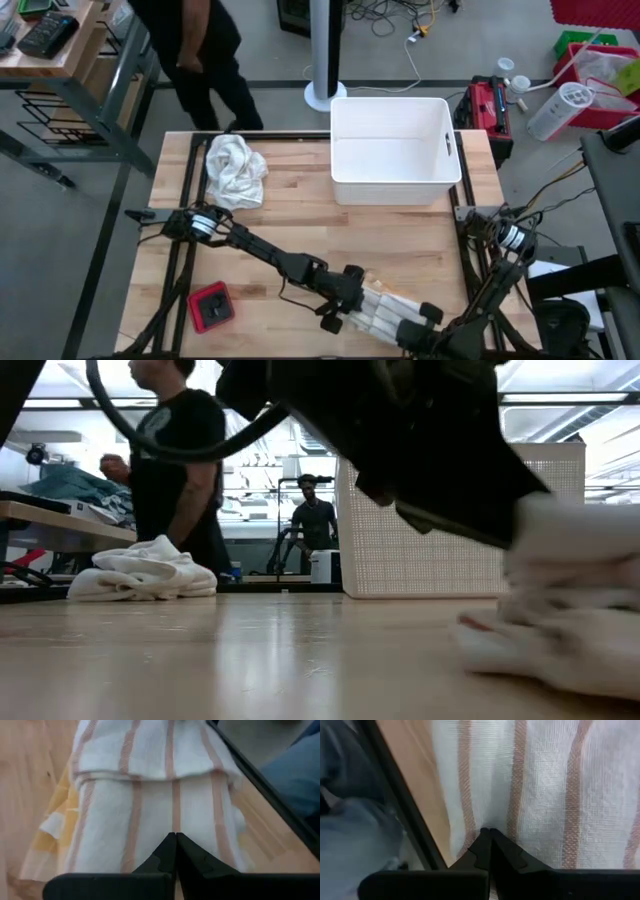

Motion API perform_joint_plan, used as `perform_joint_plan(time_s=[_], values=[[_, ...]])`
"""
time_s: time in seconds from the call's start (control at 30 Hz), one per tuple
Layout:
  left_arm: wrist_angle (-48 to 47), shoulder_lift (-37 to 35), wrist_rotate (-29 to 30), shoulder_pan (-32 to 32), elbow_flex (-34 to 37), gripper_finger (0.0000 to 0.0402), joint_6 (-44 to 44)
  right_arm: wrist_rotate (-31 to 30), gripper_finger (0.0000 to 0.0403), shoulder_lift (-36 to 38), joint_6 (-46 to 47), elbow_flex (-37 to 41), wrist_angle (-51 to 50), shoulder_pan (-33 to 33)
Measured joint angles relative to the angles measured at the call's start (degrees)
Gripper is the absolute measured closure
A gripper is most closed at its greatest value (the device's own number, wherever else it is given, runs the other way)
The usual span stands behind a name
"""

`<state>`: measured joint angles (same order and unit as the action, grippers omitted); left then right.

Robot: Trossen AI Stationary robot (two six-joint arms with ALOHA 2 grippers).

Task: Fold towel
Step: Adjust the stack of folded kitchen towels

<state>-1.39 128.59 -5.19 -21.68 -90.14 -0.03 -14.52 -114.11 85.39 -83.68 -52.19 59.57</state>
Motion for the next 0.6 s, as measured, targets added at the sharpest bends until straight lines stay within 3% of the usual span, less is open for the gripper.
perform_joint_plan(time_s=[0.43,0.6], values=[[-0.18,-2.13,0.24,0.00,-0.13,0.0402,-0.87,2.94,0.0403,6.64,1.58,-6.28,-7.30,0.04],[-0.62,-2.22,0.24,-0.07,-0.12,0.0401,-0.97,11.36,0.0403,8.05,8.97,-8.07,-16.47,0.02]])
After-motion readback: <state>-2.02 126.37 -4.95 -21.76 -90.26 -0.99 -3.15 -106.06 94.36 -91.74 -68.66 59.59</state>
